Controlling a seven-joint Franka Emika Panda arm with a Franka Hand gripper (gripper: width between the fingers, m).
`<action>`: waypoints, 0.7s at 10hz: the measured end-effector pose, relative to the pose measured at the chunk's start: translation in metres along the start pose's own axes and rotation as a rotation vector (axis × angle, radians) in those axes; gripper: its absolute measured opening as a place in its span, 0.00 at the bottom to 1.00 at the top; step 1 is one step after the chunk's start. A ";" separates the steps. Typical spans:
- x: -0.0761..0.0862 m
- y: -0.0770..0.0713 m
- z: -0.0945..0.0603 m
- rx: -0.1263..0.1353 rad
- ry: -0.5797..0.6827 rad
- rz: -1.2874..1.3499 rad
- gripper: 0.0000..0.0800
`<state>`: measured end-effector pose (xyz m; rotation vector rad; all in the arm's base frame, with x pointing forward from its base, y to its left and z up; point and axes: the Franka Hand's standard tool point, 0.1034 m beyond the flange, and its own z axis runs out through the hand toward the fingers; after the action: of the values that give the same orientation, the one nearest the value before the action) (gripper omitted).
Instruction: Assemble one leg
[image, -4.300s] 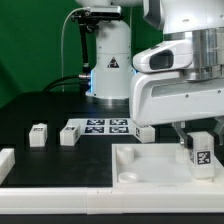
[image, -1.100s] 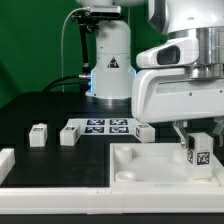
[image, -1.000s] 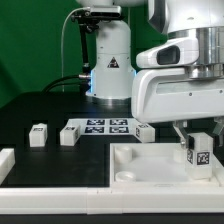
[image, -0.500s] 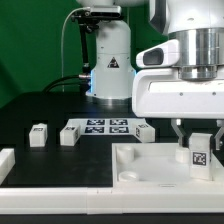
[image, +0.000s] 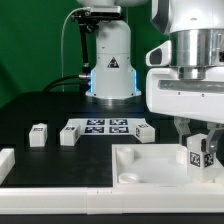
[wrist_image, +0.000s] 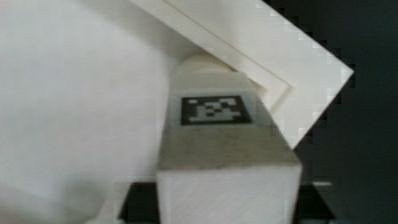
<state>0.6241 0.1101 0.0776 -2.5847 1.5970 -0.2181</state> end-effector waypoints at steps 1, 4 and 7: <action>0.000 0.000 0.000 0.000 -0.001 0.026 0.37; -0.001 -0.001 0.000 0.006 -0.002 -0.037 0.66; -0.008 -0.002 0.001 0.019 0.001 -0.410 0.80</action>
Offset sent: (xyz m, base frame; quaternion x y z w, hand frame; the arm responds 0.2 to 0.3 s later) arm 0.0000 0.0000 0.0000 0.0000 0.0000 0.0000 1.0000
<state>0.6228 0.1183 0.0763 -2.8676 1.0406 -0.2609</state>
